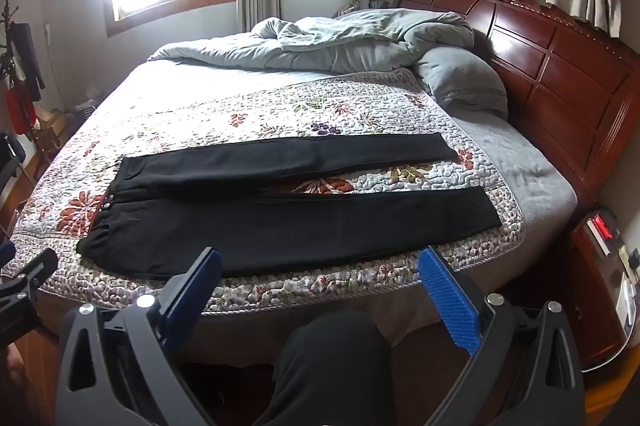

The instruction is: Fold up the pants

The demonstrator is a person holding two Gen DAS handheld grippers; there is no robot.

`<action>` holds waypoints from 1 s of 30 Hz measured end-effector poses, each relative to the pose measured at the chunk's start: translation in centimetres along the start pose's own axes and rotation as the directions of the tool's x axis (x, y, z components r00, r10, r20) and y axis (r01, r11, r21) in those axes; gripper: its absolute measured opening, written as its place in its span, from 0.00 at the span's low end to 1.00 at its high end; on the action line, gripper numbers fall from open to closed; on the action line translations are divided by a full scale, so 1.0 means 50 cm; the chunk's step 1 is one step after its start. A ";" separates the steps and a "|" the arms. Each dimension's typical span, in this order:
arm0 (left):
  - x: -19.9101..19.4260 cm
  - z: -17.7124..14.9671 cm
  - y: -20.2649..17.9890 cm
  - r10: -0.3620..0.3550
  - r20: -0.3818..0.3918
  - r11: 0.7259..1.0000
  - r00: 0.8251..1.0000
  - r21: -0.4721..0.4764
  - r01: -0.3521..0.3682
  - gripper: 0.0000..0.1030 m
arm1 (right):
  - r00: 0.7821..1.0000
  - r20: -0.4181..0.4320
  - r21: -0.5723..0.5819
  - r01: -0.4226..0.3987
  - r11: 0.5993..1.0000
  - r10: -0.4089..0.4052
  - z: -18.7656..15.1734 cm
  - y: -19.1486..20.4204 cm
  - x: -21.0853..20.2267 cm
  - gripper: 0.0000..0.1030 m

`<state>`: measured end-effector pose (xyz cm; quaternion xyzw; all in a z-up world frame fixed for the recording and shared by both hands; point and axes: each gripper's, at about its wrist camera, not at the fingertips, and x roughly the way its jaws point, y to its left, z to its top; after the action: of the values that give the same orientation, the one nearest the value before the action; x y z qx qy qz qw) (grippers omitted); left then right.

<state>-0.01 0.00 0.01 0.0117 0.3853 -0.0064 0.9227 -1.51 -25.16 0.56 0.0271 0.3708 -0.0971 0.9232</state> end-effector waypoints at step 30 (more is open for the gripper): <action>0.003 -0.002 0.005 0.007 -0.010 1.000 1.000 -0.009 -0.007 0.98 | 1.000 0.003 0.000 -0.001 1.000 0.001 -0.003 0.001 0.002 0.96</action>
<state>0.02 0.25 -0.15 0.0087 0.3897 -0.0014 0.9209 -1.53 -25.09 0.37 0.0270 0.3696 -0.0968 0.9237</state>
